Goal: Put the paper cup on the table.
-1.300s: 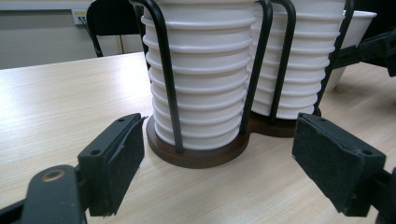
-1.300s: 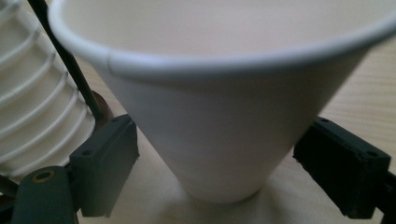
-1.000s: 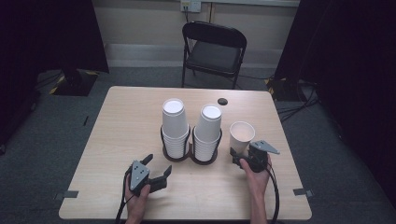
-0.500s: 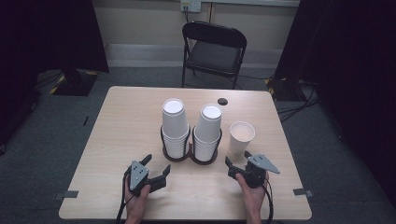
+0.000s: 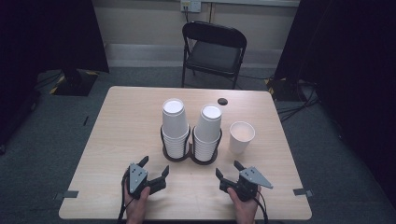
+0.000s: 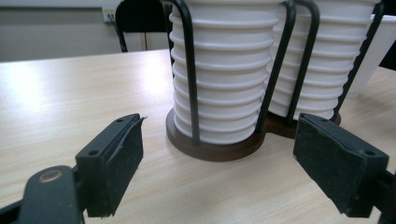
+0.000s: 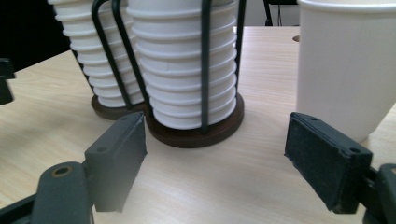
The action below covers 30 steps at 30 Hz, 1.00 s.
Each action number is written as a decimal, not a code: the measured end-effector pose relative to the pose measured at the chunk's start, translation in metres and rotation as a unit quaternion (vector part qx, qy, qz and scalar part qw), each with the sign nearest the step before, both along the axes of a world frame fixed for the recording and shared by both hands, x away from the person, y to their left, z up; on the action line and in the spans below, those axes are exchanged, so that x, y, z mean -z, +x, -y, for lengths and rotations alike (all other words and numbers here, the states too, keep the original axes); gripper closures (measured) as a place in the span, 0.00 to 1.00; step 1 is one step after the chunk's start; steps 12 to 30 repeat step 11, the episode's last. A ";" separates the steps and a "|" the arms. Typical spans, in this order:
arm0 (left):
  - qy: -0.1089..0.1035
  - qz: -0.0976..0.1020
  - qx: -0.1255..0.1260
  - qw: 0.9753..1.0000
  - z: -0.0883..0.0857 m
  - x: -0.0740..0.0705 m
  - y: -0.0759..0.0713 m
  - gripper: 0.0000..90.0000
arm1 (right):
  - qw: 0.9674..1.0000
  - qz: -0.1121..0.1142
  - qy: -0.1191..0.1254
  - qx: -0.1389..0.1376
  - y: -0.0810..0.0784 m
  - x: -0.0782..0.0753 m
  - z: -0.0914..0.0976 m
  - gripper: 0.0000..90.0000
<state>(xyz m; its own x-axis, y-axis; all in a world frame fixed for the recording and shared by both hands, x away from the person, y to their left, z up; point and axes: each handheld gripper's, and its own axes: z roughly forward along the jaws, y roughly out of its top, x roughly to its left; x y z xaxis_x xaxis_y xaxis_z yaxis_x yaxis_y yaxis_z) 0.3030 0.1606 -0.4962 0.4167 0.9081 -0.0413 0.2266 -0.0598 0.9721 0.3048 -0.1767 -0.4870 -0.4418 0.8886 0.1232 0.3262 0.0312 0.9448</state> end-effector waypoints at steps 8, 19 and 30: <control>0.001 0.004 0.010 1.000 -0.001 0.000 0.000 0.18 | 1.000 0.012 0.002 0.007 -0.003 0.008 -0.011 0.19; 0.001 0.007 0.008 1.000 0.000 0.000 -0.001 0.18 | 1.000 0.024 -0.001 0.013 -0.006 0.008 -0.012 0.19; 0.001 0.007 0.008 1.000 0.000 0.000 -0.001 0.18 | 1.000 0.024 -0.001 0.013 -0.006 0.008 -0.012 0.19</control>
